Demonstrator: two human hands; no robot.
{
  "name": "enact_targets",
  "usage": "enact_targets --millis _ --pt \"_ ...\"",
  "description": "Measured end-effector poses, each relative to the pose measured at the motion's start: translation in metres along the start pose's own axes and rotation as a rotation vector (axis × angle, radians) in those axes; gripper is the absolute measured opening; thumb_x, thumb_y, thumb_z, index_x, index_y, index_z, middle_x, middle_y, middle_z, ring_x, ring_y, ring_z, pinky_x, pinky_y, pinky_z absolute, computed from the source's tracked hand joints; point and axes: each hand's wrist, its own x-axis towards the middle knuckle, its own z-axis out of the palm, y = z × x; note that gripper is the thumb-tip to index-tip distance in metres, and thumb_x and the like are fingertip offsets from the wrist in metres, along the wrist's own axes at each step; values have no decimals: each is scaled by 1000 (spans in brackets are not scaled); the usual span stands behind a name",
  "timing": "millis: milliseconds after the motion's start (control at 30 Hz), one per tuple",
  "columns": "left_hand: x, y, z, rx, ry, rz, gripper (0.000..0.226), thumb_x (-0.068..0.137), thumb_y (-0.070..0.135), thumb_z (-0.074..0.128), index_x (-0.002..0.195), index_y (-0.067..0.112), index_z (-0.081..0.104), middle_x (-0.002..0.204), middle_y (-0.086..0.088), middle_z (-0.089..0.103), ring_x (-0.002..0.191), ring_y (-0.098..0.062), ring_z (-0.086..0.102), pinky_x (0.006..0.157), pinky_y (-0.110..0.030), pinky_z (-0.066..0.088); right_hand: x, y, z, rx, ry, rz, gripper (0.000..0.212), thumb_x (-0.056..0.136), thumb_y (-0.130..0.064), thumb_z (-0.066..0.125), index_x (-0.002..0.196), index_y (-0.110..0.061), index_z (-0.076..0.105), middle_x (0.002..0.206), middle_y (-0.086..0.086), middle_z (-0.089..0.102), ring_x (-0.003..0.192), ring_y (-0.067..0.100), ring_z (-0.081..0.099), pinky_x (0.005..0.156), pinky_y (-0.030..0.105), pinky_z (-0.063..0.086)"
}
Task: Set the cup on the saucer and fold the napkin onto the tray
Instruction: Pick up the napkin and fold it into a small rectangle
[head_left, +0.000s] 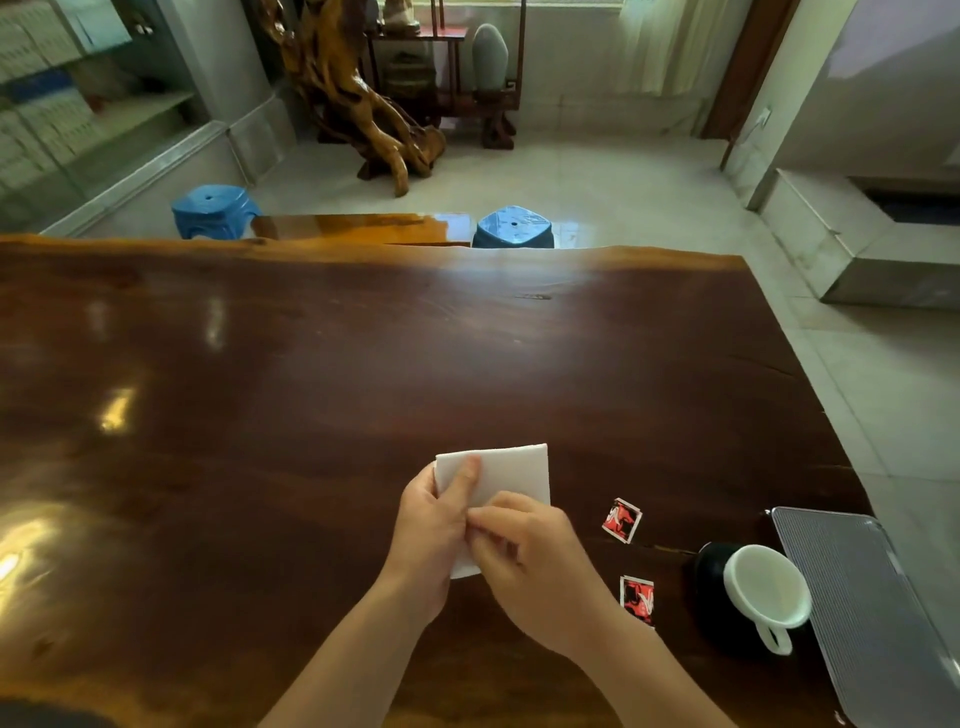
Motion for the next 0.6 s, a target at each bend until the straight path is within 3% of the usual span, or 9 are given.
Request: enact_targets --millis 67,133,167,267,367,467,533,600 --pt "5 -4 -3 22 49 -18 34 98 43 55 110 12 63 105 -18 74 83 -26 74 68 -40 63 3 7 -7 -5 225 31 15 91 -16 65 101 -18 77 88 -12 67 77 2 63 64 9 49" --pt "9 -7 -6 48 77 -40 37 100 49 48 112 16 60 106 -13 71 88 -27 72 69 -38 61 8 15 -16 -32 434 150 16 93 -19 67 108 -23 71 95 -12 65 83 6 63 62 15 52" --pt "10 -9 -8 71 90 -37 39 100 52 44 112 18 58 107 -11 69 91 -27 71 70 -38 60 12 16 -22 14 442 262 19 94 -25 66 114 -28 65 100 -12 63 86 7 62 63 17 52" --pt "12 -11 -6 136 109 9 45 101 57 34 107 19 57 103 -8 67 90 -23 69 68 -33 57 18 16 -32 369 177 631 17 98 -47 51 110 -35 54 108 -6 65 92 12 65 68 25 58" --pt "12 -16 0 297 62 111 53 96 62 29 97 19 59 92 -8 69 78 -20 72 63 -33 59 14 9 -23 555 123 717 39 100 -53 39 100 -20 60 98 7 68 90 26 70 78 44 60" --pt "11 -20 6 424 60 203 58 86 68 35 85 16 62 80 -2 70 70 -17 73 58 -26 59 9 12 -12 413 273 662 45 96 -55 38 91 -15 57 84 3 65 80 20 69 69 34 60" --pt "9 -21 11 462 93 247 55 85 66 41 71 15 58 64 4 66 58 -10 68 48 -16 51 5 16 -9 302 363 592 45 92 -55 39 79 -15 54 70 -2 60 65 7 64 53 17 50" --pt "7 -20 16 463 128 313 53 89 59 43 58 16 49 47 8 57 43 -5 57 40 -11 39 3 23 -7 225 397 545 40 93 -51 38 74 -18 50 63 -4 57 62 1 62 48 14 46"
